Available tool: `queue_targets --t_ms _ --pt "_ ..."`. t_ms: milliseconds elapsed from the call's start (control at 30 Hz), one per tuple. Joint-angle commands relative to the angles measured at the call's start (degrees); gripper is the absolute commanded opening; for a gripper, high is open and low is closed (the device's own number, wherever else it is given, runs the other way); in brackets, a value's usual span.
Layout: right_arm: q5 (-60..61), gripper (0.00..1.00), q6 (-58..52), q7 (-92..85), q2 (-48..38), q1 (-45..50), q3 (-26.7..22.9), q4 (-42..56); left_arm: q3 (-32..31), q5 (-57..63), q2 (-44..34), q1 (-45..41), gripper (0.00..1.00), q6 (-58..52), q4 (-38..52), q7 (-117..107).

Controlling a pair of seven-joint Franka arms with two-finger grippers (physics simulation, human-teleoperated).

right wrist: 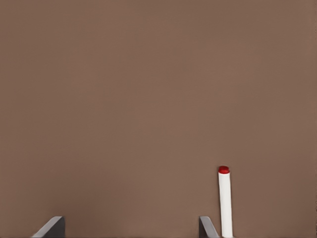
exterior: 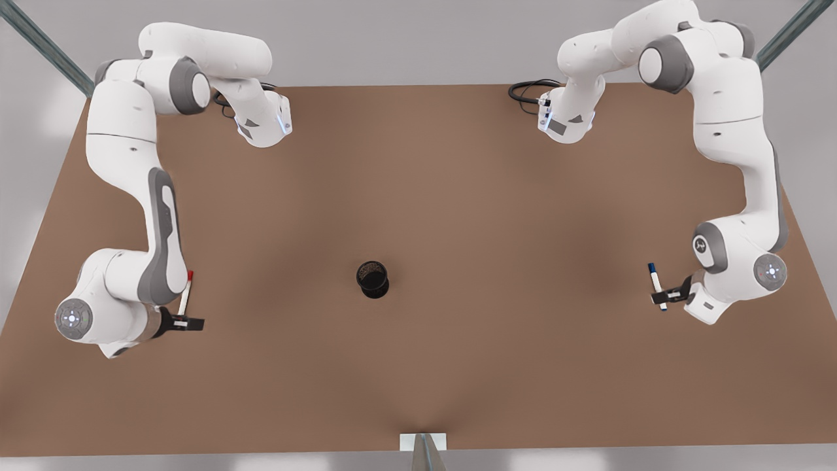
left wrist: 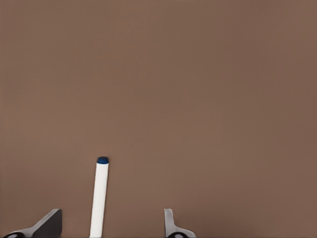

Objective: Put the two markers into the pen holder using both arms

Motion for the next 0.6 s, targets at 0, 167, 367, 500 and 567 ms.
queue_targets --t_ms 0,167,367,500,567 --pt "-0.1 1.0 4.2 -0.3 0.0 -1.2 0.0 -1.1 0.0 0.3 1.3 0.7 1.0 7.6 -0.1 6.7" --pt "-2.5 1.0 8.2 -0.5 -0.1 -2.4 0.0 -7.5 0.1 0.3 4.6 0.6 0.96 9.5 -0.2 6.7" --pt "-2.5 0.98 16.2 -4.2 0.7 -5.5 0.2 -11.4 0.4 0.4 6.1 0.6 0.72 9.9 -0.1 8.4" --pt "-2.5 0.97 19.9 -7.7 2.2 -6.8 0.1 -11.9 0.5 0.5 6.4 0.6 0.68 10.3 -0.1 8.9" --pt "-4.5 0.94 20.0 -8.0 2.7 -6.9 0.2 -12.2 0.5 0.5 6.8 0.6 0.63 10.3 0.1 9.4"
